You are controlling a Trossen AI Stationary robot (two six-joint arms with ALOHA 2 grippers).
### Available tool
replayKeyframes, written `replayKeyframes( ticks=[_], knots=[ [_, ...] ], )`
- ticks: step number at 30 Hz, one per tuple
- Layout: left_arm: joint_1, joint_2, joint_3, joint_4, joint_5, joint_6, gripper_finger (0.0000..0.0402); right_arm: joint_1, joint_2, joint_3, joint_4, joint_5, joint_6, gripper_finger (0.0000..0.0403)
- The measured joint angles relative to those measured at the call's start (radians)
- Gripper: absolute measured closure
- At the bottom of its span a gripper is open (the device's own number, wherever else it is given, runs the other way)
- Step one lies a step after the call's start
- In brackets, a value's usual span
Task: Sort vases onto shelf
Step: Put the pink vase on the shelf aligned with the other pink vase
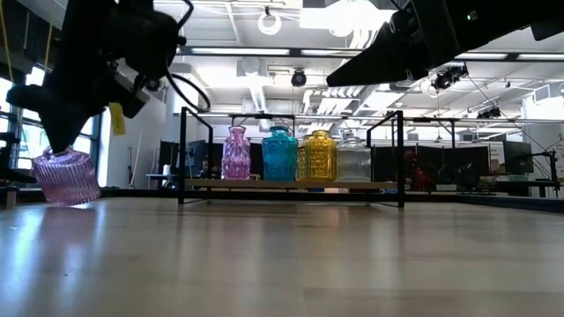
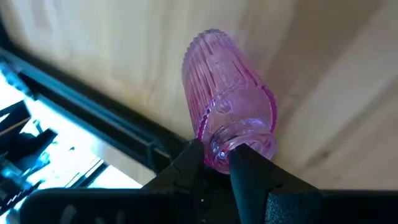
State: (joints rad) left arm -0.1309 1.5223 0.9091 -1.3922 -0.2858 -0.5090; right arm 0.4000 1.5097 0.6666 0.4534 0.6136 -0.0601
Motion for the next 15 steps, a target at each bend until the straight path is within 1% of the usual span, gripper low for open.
replayKeyframes(
  ticks=[5,8,15],
  knots=[
    [0.000,-0.018,0.011,0.012,0.044,0.064,0.0346,0.000,0.000,0.000,0.000,0.000,0.001,0.0403],
    [0.006,-0.018,0.011,0.013,0.044,0.100,0.0346,0.000,0.000,0.000,0.000,0.000,0.002,0.0403],
    [0.048,-0.018,0.014,0.016,0.059,0.161,0.0367,0.000,0.000,0.000,0.000,-0.002,0.003,0.0403]
  ],
)
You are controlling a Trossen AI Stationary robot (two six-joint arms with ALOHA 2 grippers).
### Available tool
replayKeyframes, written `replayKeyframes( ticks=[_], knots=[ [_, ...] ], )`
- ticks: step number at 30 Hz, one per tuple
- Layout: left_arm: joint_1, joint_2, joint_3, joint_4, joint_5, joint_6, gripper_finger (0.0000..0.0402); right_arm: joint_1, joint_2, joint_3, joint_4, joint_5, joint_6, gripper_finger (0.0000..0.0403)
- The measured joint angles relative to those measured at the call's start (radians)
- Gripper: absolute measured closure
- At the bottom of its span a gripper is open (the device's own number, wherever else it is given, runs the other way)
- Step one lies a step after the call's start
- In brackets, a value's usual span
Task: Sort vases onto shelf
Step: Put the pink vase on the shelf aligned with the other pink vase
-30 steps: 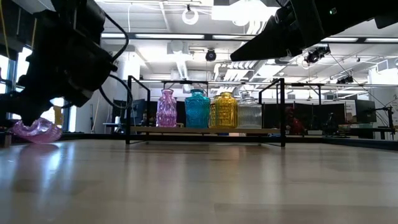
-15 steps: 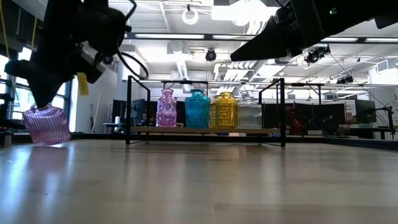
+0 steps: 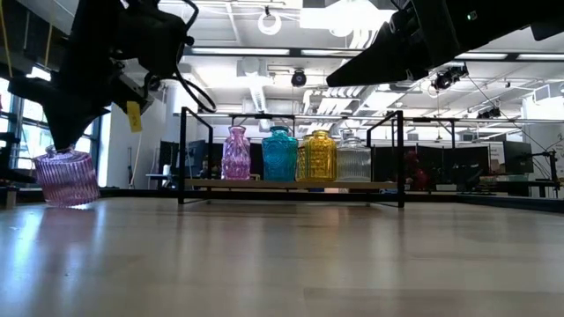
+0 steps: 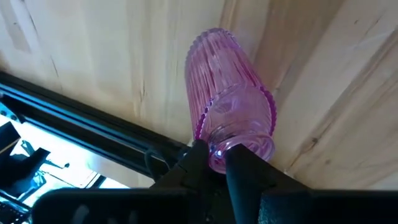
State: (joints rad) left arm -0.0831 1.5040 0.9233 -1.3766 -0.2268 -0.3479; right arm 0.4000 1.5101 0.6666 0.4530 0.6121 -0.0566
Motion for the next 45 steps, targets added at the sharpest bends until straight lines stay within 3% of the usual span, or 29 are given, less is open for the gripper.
replayKeyframes(
  ticks=[9,31,45],
  knots=[
    [0.038,0.002,0.067,0.021,0.042,0.073,0.0377,0.000,0.000,0.000,0.000,-0.002,0.000,0.0403],
    [0.190,0.000,0.071,0.157,0.144,0.256,0.0377,0.000,0.000,0.000,-0.008,-0.014,0.008,0.0403],
    [0.201,0.002,0.069,0.145,0.137,0.273,0.0304,0.000,0.000,0.000,-0.009,-0.014,0.008,0.0403]
  ],
)
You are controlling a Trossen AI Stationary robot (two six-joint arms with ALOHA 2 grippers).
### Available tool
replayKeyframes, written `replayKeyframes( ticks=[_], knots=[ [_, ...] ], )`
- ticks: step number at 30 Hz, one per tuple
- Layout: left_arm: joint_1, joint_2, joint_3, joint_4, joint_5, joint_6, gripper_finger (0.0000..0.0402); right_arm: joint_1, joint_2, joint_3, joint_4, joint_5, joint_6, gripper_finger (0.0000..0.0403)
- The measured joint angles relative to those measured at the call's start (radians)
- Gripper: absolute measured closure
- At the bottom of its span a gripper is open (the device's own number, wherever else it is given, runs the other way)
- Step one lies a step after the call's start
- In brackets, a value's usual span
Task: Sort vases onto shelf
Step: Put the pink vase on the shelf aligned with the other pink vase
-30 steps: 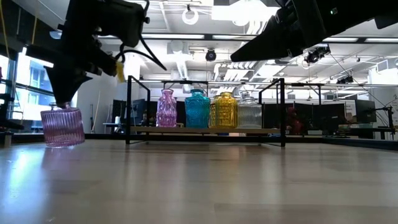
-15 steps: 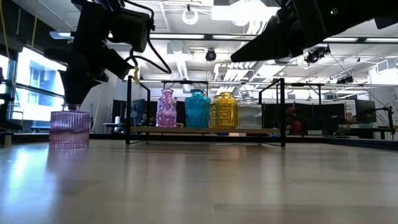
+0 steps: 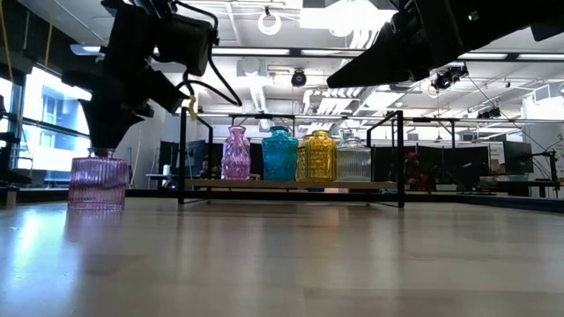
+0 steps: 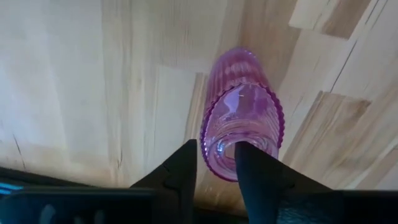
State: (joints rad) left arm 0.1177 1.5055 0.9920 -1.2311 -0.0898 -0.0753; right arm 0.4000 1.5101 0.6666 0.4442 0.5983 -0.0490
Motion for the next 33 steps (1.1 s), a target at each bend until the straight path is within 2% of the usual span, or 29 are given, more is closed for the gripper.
replayKeyframes(
  ticks=[5,13,18,23,27,33],
  knots=[
    [0.000,0.000,0.008,-0.042,-0.008,0.000,0.0276,0.000,0.000,0.000,0.000,0.000,0.000,0.0403],
    [-0.008,0.000,0.116,-0.061,-0.025,-0.001,0.0245,0.000,0.000,0.000,0.000,0.000,0.000,0.0403],
    [-0.058,-0.014,0.155,-0.081,0.036,-0.030,0.0219,0.000,0.000,0.000,-0.014,0.000,0.000,0.0403],
    [-0.138,-0.045,0.138,-0.086,0.048,-0.080,0.0179,0.000,0.000,0.000,-0.018,0.000,0.000,0.0403],
    [-0.189,-0.078,0.079,-0.034,0.018,-0.102,0.0153,0.000,0.000,0.000,-0.018,0.000,0.000,0.0403],
    [-0.198,-0.098,-0.014,-0.018,-0.035,-0.098,0.0143,0.000,0.000,0.000,-0.018,0.000,0.000,0.0403]
  ],
)
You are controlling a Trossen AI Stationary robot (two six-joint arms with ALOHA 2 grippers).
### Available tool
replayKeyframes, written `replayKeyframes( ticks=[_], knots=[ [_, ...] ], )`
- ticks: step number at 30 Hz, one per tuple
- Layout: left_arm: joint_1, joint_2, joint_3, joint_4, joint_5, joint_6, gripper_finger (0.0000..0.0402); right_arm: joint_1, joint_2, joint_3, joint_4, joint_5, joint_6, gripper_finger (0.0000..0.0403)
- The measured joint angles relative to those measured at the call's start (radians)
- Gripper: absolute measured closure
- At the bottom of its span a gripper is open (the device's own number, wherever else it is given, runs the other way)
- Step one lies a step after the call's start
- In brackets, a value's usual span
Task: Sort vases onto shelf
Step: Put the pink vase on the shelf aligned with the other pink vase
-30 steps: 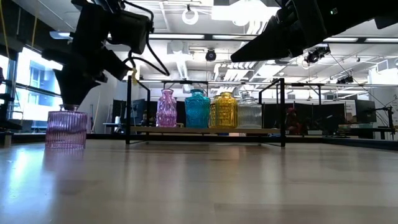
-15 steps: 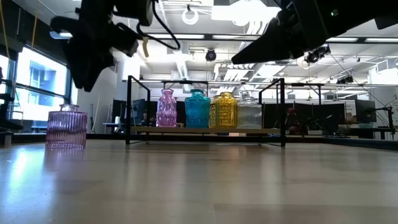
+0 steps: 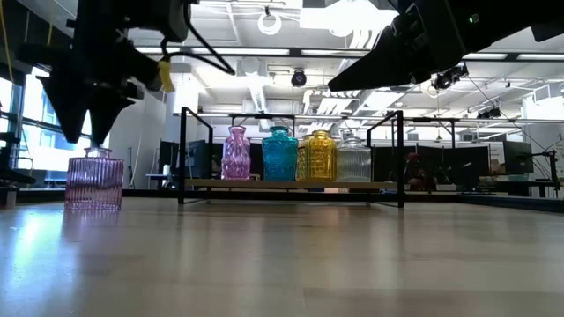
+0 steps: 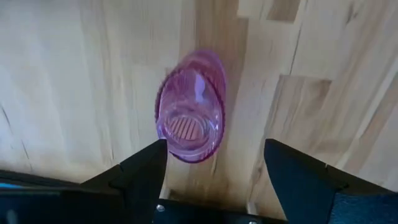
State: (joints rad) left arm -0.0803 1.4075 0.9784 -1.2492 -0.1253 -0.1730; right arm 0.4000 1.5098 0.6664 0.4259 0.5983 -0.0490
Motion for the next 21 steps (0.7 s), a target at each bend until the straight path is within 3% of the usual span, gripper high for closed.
replayKeyframes(
  ticks=[13,21],
  knots=[
    [0.063,-0.001,-0.037,0.089,-0.025,0.038,0.0143,0.000,0.000,0.000,-0.001,0.000,0.000,0.0403],
    [0.088,-0.004,-0.054,0.089,-0.034,0.047,0.0173,0.000,0.000,0.000,-0.004,0.000,0.000,0.0403]
  ],
)
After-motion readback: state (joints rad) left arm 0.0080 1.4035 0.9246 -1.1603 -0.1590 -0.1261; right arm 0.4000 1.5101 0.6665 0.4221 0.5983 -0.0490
